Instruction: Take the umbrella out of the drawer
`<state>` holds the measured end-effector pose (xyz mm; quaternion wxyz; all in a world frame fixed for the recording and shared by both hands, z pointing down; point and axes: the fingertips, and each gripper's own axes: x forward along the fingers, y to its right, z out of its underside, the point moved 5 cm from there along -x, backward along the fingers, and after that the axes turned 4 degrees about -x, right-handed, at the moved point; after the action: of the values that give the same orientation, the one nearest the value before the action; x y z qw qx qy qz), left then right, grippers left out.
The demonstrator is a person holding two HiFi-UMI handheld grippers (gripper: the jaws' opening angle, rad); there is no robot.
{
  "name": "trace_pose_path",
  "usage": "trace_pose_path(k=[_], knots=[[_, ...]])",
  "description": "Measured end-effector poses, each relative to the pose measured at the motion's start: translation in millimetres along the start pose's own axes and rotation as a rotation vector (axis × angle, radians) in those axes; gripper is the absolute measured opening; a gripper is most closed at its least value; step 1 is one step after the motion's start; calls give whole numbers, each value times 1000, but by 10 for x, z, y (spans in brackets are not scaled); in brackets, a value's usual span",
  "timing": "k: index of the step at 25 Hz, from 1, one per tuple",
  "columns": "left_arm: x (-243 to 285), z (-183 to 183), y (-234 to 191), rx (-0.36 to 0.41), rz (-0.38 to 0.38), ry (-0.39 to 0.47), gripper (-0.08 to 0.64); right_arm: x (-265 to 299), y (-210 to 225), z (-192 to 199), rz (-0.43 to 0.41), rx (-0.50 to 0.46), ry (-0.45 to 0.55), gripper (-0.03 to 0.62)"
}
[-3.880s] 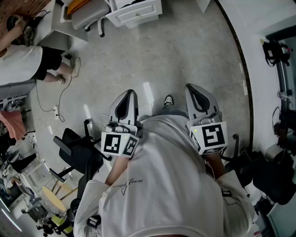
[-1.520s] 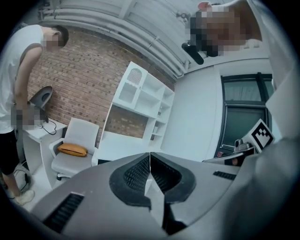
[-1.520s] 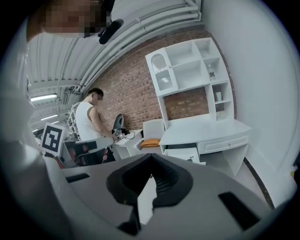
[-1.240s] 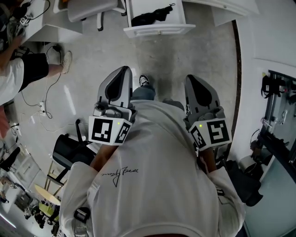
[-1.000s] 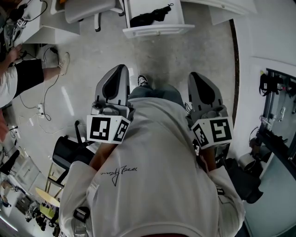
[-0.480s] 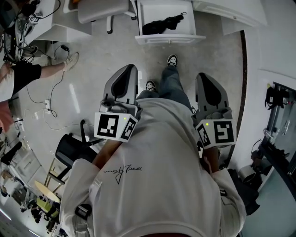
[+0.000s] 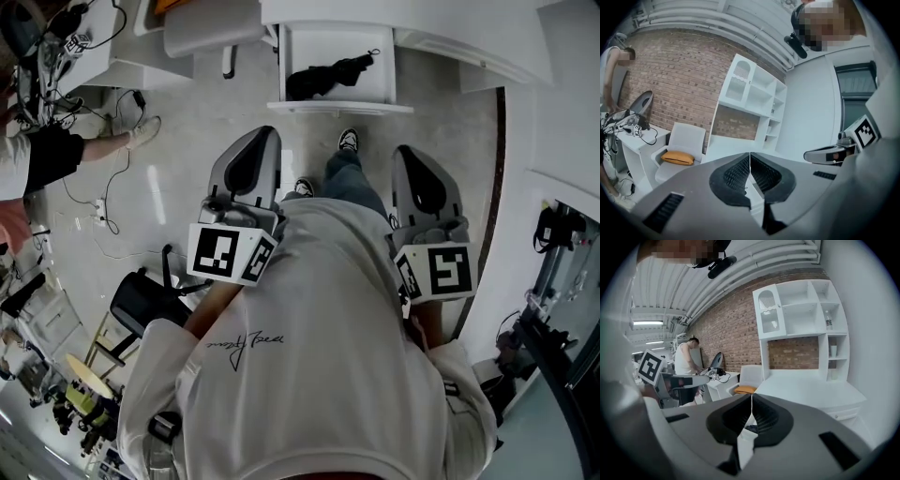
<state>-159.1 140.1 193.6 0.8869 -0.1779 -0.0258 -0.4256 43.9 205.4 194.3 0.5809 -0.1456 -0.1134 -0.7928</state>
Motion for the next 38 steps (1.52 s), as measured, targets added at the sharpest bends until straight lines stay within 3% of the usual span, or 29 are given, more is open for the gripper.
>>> trace_pose_path(k=[5,15,20,26,38], knots=[[447,-113,116,17,3,-6,17,272,225,-181,-106,-37,32,26],[1124,-155,370,22,-49,-3,17,606,939,-221,-209,-51,22,26],[1348,-68,451,38,-69,-29,17,763,1183,-161,-247,-4,12,26],[1453,69,467,17,-102,-77,17,897,1295,-27,-299,29,-30,26],[1723,240,427,-11,-142,-127,17,1209,1458,163,-390,-48,-141,26]])
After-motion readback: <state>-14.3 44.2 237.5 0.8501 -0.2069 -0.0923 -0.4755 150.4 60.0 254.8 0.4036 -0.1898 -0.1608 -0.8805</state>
